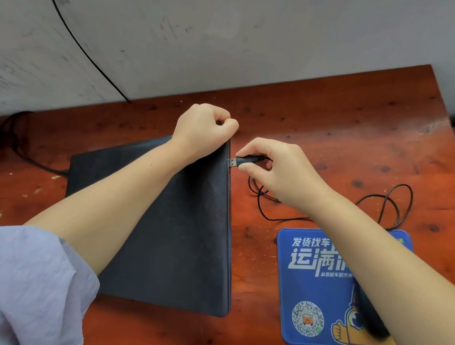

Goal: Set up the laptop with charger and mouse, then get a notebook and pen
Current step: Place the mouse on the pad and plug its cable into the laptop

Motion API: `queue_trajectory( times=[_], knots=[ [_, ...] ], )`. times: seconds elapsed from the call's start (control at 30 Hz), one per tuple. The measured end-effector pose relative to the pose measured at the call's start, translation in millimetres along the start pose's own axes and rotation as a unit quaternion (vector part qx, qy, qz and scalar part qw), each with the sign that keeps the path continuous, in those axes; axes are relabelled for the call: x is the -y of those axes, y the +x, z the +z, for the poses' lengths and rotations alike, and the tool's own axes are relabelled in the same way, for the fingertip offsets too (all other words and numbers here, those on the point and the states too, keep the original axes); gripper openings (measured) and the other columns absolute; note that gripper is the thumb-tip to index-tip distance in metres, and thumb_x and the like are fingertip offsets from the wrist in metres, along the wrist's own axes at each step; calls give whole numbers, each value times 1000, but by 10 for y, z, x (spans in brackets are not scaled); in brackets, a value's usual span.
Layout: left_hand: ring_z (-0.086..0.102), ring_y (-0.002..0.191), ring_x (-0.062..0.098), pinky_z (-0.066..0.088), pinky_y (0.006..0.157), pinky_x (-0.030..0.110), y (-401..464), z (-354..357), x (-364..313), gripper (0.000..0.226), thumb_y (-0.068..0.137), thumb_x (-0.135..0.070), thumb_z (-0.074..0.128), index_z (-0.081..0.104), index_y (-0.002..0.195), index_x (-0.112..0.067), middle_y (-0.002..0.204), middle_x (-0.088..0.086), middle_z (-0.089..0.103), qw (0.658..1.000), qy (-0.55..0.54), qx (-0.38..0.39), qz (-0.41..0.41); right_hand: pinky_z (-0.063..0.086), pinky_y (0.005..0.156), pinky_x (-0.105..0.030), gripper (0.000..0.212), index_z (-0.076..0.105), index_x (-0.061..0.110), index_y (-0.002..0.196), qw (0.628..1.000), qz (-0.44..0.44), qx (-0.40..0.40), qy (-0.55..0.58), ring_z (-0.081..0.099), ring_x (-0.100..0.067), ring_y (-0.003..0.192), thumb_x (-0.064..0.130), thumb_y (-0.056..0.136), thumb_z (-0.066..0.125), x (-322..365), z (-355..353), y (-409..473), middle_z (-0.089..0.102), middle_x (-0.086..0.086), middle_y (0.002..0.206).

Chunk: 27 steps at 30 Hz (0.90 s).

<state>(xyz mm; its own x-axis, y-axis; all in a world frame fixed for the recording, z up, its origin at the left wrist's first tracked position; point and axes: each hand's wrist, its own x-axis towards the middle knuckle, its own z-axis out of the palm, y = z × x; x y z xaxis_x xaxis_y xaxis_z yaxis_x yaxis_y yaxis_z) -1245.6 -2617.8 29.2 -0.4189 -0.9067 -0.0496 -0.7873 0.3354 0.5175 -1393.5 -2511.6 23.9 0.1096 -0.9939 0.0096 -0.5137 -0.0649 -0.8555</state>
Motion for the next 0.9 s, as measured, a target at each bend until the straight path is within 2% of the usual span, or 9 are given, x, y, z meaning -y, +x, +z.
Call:
queue_trajectory(
  times=[0.13, 0.27, 0.37, 0.43, 0.47, 0.53, 0.63, 0.8, 0.9],
  knots=[
    [25, 50, 14, 25, 51, 29, 11, -66, 10, 29, 71, -24, 44, 30, 47, -15, 46, 0, 26, 1000, -17, -11, 4, 35, 72, 1, 13, 66, 16, 97, 1000, -23, -18, -11, 53, 1, 79, 15, 84, 65, 82, 40, 9, 63, 11, 88],
    [21, 50, 12, 23, 50, 28, 2, -118, -4, 30, 70, -24, 44, 27, 46, -18, 42, -4, 22, 999, -41, -10, -4, 43, 74, -13, 16, 68, 13, 98, 998, -59, 9, -37, 60, -13, 78, 12, 83, 65, 199, -31, 84, 69, 0, 93],
    [20, 51, 11, 20, 51, 28, -36, -209, -18, 31, 69, -24, 43, 28, 43, -19, 41, -5, 22, 998, -69, -5, -6, 41, 74, -9, 16, 68, 15, 99, 997, -65, 29, -31, 58, -5, 80, 16, 83, 66, 236, -88, 120, 69, 4, 93],
    [22, 53, 13, 21, 53, 29, -57, -296, -14, 26, 69, -22, 43, 32, 47, -13, 47, -5, 23, 996, -84, -12, -5, 39, 72, -4, 15, 67, 14, 98, 998, -66, 12, 5, 55, -2, 80, 14, 83, 67, 270, -62, 91, 67, 6, 89],
    [23, 56, 15, 22, 54, 30, -66, -343, -17, 25, 69, -21, 43, 35, 49, -8, 51, 2, 24, 996, -89, -16, -3, 39, 72, -4, 15, 67, 15, 97, 998, -64, 2, 24, 56, -2, 80, 14, 83, 67, 289, -43, 75, 67, 7, 88],
    [25, 58, 18, 23, 56, 30, -84, -432, -29, 27, 70, -18, 43, 38, 52, 2, 57, 13, 26, 995, -96, -18, 3, 43, 73, -10, 14, 67, 16, 97, 996, -55, -13, 63, 58, -5, 81, 14, 83, 66, 322, -21, 62, 68, 8, 88],
    [26, 58, 19, 23, 56, 30, -113, -526, -36, 29, 71, -15, 43, 40, 54, 8, 58, 14, 27, 994, -105, -22, 11, 45, 71, -18, 13, 67, 20, 96, 994, -38, -30, 94, 59, -11, 77, 16, 83, 66, 352, -54, 81, 67, 12, 85],
    [27, 58, 20, 22, 55, 29, -134, -588, -37, 29, 71, -14, 42, 40, 54, 9, 57, 13, 30, 993, -113, -24, 19, 44, 65, -20, 12, 67, 20, 93, 994, -46, -12, 94, 56, -18, 67, 19, 82, 67, 404, -66, 70, 68, -6, 79],
    [27, 58, 20, 22, 55, 30, -138, -600, -35, 29, 71, -14, 42, 40, 53, 9, 57, 13, 31, 993, -117, -23, 22, 43, 61, -19, 11, 68, 22, 92, 993, -54, -10, 105, 54, -19, 65, 19, 81, 67, 435, -50, 54, 68, -7, 77]
  ],
)
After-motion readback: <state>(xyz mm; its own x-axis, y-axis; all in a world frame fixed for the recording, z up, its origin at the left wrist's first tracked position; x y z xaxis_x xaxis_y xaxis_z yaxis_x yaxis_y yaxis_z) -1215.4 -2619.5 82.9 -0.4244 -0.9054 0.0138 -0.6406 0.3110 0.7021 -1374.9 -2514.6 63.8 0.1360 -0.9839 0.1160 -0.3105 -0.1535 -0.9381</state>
